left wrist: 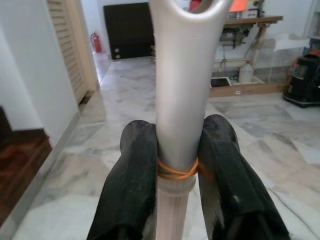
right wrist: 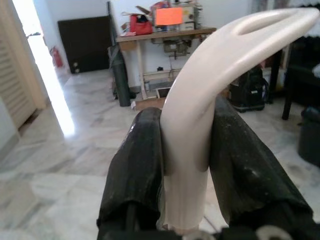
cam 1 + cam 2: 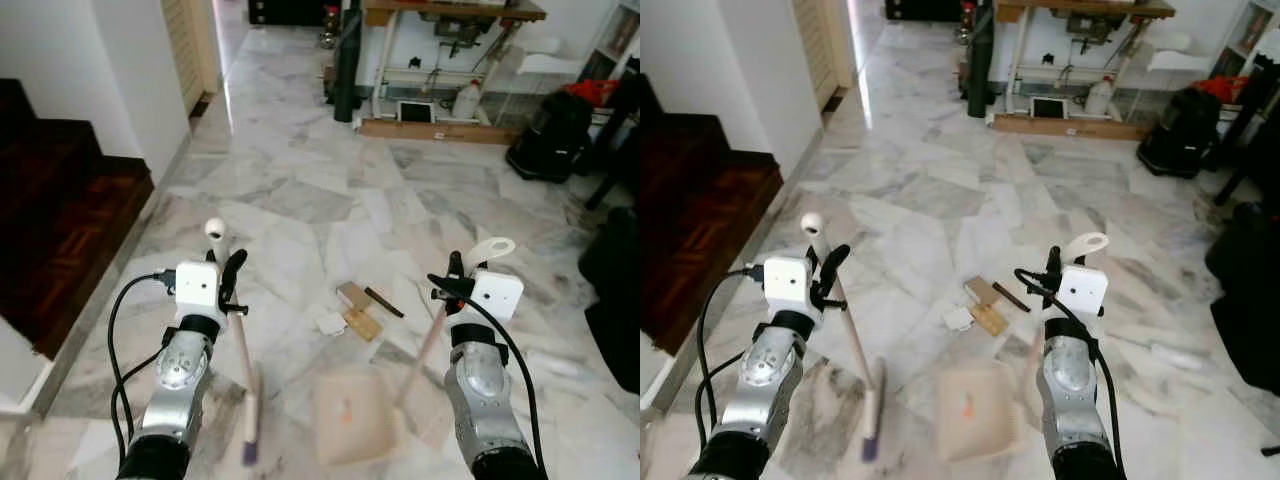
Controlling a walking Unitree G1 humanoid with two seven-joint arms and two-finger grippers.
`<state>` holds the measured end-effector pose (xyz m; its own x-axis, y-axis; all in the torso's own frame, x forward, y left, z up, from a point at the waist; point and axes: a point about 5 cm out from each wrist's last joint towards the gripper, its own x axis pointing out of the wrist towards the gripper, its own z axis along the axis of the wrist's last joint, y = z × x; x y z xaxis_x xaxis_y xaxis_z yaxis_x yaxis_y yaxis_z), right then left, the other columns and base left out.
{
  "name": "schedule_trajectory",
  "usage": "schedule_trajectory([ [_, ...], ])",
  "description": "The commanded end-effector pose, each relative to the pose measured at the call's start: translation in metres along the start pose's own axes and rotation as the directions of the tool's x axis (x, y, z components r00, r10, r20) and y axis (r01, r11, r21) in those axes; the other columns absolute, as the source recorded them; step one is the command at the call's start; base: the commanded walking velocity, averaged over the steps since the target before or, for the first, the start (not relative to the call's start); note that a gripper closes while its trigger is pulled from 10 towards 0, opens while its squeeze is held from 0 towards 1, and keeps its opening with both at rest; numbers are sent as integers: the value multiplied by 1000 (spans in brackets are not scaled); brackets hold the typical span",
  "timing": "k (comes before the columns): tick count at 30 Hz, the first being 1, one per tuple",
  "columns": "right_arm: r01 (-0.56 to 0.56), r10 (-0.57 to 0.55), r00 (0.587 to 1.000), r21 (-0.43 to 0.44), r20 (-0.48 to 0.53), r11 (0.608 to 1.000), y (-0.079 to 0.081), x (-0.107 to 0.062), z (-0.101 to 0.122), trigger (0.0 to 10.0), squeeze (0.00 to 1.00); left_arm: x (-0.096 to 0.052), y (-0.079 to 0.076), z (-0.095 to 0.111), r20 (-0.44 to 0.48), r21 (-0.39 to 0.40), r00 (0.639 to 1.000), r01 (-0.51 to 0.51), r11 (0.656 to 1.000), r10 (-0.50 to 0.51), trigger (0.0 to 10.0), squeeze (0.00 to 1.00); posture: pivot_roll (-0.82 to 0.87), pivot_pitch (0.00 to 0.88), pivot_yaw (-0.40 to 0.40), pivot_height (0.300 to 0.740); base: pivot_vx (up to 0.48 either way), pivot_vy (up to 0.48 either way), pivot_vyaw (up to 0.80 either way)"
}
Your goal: Sweep floor
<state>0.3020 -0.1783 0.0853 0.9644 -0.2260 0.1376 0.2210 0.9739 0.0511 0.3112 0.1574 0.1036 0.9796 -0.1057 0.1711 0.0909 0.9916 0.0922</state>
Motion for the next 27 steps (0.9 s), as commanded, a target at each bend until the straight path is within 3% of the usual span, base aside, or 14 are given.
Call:
schedule_trajectory([
  [1,9,-8,999,-9,48,1000,-3,6,10,10000,0,5,-5,11,58,11,998,26,1000,-27,10000,0,22,0,-25,740,337,0,0],
  [27,-10,11,1000,-18,25,1000,-1,5,7,10000,0,3,-6,8,43,7,999,17,1000,-18,10000,0,20,0,-37,740,342,0,0],
])
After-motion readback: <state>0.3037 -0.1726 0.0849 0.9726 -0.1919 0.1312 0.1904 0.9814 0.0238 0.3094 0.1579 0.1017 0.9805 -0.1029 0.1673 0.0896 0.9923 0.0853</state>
